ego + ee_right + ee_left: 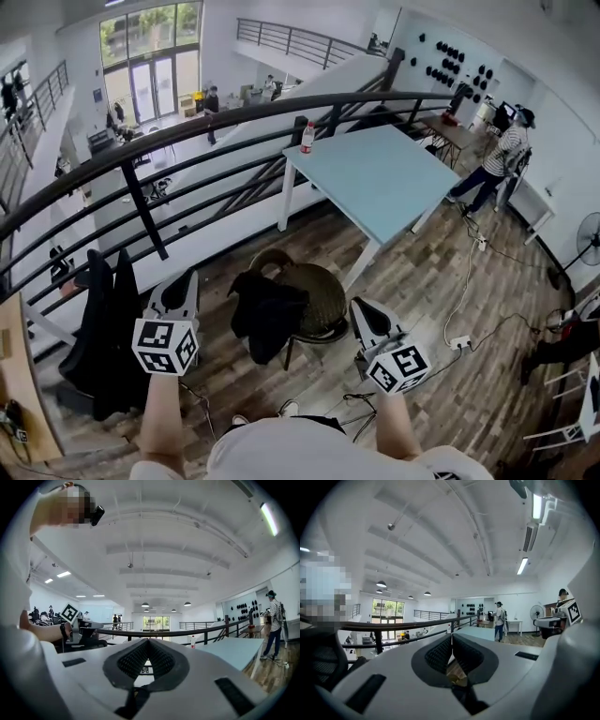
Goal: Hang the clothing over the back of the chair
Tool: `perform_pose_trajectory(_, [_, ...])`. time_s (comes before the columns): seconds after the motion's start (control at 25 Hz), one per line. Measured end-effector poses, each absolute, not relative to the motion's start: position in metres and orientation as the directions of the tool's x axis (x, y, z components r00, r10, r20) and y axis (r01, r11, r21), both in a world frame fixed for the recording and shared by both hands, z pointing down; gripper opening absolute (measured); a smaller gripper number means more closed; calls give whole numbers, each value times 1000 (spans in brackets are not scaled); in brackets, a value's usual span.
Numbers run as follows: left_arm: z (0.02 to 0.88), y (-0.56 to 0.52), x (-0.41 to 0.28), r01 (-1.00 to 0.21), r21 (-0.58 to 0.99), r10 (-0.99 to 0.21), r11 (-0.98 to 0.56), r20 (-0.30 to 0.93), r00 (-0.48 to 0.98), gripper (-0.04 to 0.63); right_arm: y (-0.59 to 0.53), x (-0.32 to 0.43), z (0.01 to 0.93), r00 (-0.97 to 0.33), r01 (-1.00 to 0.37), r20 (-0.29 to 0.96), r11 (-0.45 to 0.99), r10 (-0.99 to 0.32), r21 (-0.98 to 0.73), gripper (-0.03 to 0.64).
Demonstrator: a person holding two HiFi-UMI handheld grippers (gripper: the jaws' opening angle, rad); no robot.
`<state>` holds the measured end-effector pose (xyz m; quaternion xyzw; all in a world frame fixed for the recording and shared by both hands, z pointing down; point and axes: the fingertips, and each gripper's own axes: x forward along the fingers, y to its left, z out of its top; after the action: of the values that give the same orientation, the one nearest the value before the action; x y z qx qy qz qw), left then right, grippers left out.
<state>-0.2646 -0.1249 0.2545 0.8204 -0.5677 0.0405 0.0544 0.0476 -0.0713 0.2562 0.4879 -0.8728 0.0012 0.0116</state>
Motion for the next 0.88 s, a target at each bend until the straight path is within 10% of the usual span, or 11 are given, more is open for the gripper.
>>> perform_pose_trajectory(0.88, [261, -34, -386, -989, 147, -999, -31, -47, 24, 23, -72, 118, 259, -360, -933, 42, 361, -932, 8, 18])
